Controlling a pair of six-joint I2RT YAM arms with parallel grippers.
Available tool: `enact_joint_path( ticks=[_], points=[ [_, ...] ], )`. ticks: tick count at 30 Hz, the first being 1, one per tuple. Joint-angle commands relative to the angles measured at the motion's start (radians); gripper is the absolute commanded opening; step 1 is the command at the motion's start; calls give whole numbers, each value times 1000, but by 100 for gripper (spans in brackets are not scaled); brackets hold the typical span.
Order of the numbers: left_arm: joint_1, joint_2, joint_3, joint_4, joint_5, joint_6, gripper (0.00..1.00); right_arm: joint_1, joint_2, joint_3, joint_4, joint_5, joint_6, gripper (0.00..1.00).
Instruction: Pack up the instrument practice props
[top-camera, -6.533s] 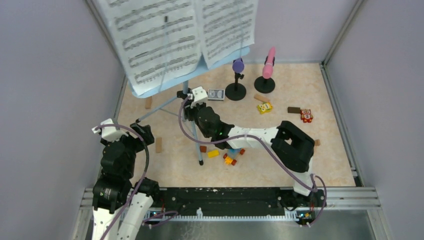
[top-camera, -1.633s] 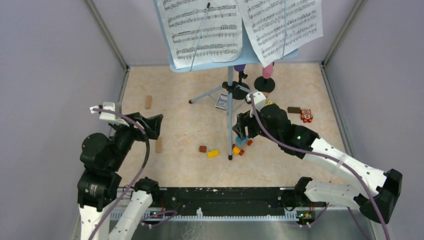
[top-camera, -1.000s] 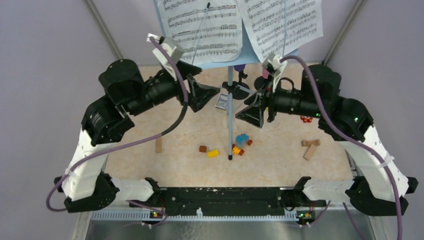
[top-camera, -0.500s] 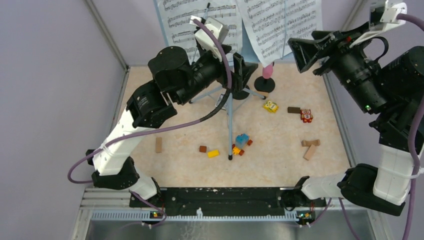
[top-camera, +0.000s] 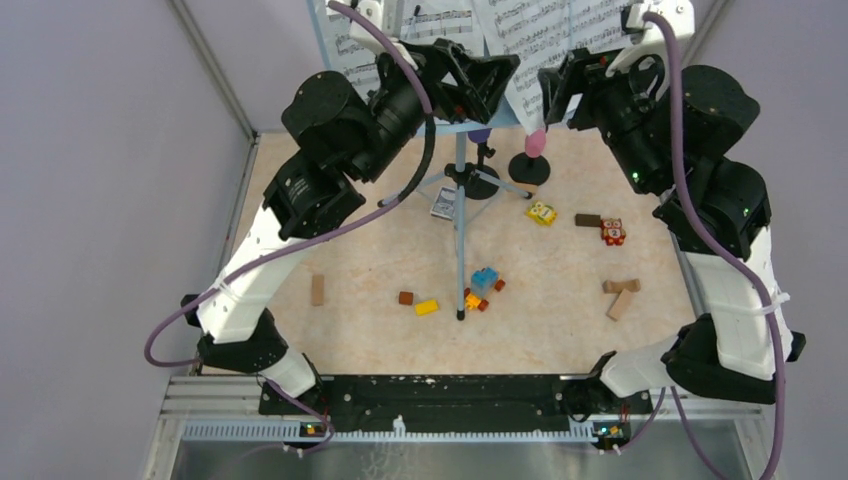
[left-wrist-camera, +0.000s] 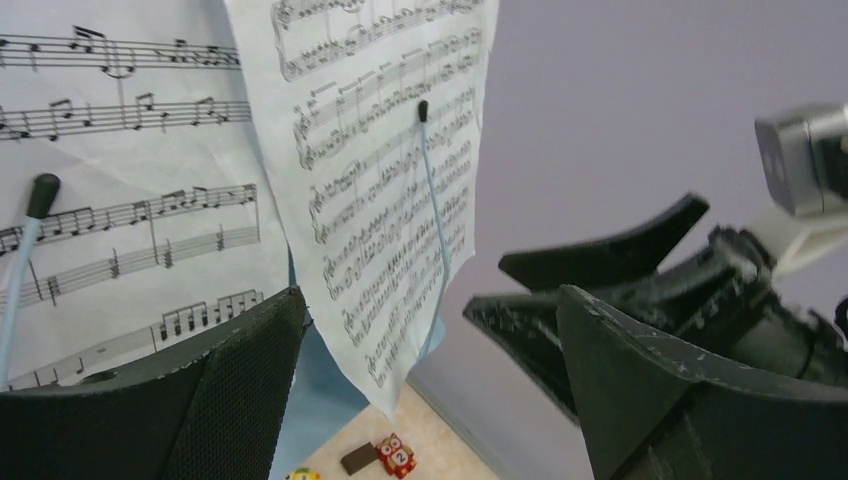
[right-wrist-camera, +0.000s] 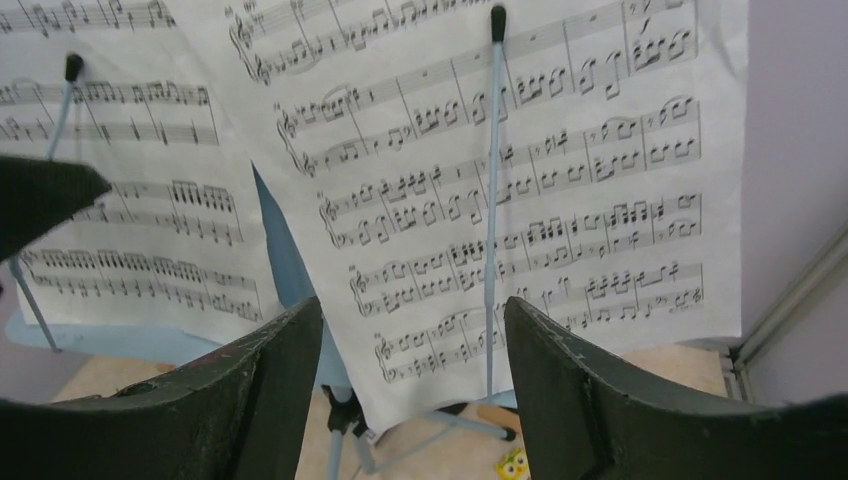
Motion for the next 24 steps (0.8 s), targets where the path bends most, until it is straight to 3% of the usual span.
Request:
enact_joint_path(
  ticks=[1,9,19,24],
  points=[
    [70,26,38,108,76,-127,99,-7,-82,-87,57,-6,48,66],
    [205,54,-18,255,236,-292,99,-7,-132,-184,79,-20,98,62],
    [219,85,-16,384,280,-321,99,-7,-178,-259,100,-33,116,61],
    [219,78,-60,444,205,-317,99,-7,-198,-285,105,-42,127,61]
  ],
)
